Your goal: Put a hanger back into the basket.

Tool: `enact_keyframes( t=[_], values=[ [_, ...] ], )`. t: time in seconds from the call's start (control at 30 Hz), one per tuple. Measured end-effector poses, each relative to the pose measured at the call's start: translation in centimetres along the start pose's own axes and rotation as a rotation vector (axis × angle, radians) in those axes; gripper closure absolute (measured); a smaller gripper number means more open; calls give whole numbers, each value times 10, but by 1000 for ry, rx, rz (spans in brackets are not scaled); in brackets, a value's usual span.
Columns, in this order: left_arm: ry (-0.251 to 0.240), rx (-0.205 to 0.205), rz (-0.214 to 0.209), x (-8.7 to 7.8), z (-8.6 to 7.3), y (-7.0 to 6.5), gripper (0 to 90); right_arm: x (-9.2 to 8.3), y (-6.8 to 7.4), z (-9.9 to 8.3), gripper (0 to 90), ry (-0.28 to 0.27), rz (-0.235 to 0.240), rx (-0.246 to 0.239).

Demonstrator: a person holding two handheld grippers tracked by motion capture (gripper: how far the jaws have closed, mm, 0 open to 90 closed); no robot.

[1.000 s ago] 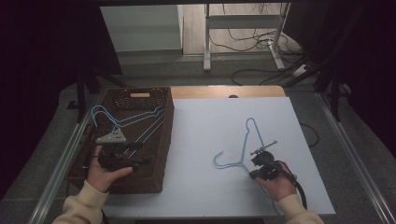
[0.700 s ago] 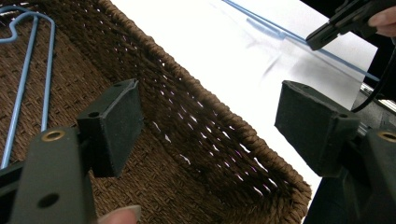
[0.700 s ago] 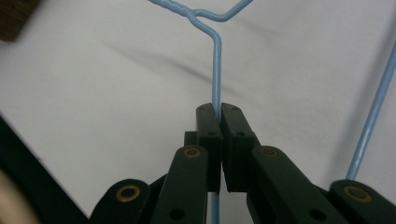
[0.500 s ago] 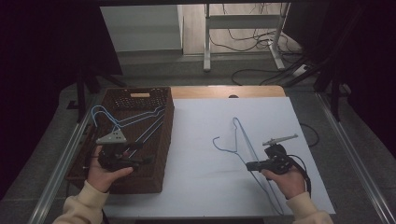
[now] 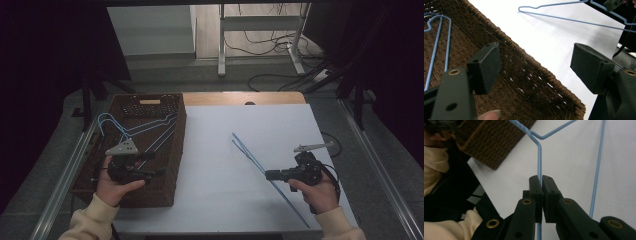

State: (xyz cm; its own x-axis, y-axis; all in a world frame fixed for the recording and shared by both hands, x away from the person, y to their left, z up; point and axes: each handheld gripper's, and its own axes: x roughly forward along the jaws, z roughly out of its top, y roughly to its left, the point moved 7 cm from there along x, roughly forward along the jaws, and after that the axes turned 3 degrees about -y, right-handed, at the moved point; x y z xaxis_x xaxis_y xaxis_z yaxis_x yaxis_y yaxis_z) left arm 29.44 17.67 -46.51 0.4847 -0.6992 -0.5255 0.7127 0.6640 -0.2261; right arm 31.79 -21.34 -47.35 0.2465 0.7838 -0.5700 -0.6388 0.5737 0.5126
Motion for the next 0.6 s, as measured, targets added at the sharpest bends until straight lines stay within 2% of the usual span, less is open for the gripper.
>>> enact_keyframes(
  t=[0.3,0.6],
  values=[
    [-1,19,-4,3,3,-5,250,-4,8,2,871,-22,67,12],
    [9,35,-13,10,7,-10,253,-3,11,3,871,-22,94,19]
  ],
)
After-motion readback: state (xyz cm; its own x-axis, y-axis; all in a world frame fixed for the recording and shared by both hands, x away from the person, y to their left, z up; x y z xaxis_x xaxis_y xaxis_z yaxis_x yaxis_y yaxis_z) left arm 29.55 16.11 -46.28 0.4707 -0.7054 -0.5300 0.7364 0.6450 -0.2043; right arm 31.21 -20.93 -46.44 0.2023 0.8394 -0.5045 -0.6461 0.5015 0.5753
